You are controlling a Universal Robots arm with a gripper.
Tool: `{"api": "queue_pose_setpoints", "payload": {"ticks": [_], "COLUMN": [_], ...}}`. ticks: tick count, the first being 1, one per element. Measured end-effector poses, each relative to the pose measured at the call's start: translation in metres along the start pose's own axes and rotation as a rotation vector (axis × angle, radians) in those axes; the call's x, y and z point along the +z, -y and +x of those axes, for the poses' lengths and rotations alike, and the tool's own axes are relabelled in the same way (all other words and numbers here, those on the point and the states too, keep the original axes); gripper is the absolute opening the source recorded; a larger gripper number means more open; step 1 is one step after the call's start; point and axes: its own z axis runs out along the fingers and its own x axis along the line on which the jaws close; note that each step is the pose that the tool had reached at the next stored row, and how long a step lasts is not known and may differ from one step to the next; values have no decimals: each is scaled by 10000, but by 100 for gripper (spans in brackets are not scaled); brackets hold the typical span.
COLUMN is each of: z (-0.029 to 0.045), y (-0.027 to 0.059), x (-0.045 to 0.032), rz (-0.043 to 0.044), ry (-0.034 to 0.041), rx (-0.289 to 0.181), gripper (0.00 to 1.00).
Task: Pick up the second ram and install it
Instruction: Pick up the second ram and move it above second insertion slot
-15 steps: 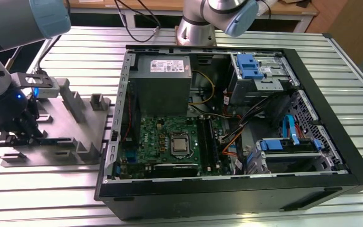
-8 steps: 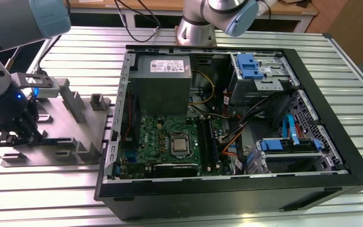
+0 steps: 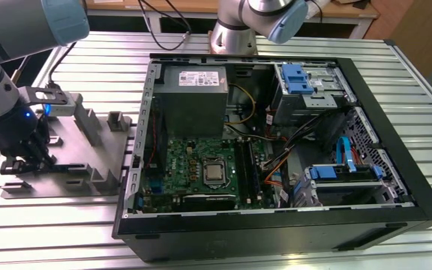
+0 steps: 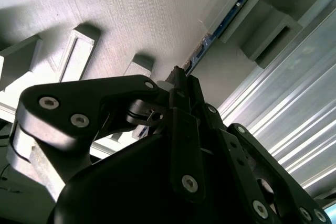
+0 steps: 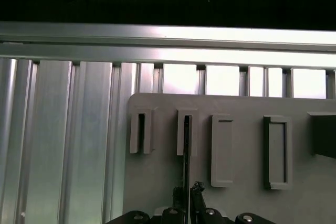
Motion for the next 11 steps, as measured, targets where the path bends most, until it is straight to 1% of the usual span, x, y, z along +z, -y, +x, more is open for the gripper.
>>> {"api": "queue_pose_setpoints", "payload": {"ticks": [10, 11], "z": [0, 0], "y": [4, 4], "x": [0, -1], "rz": [-1, -1], "ry": [-1, -1], "rx": [0, 0], "gripper": [19, 17]}}
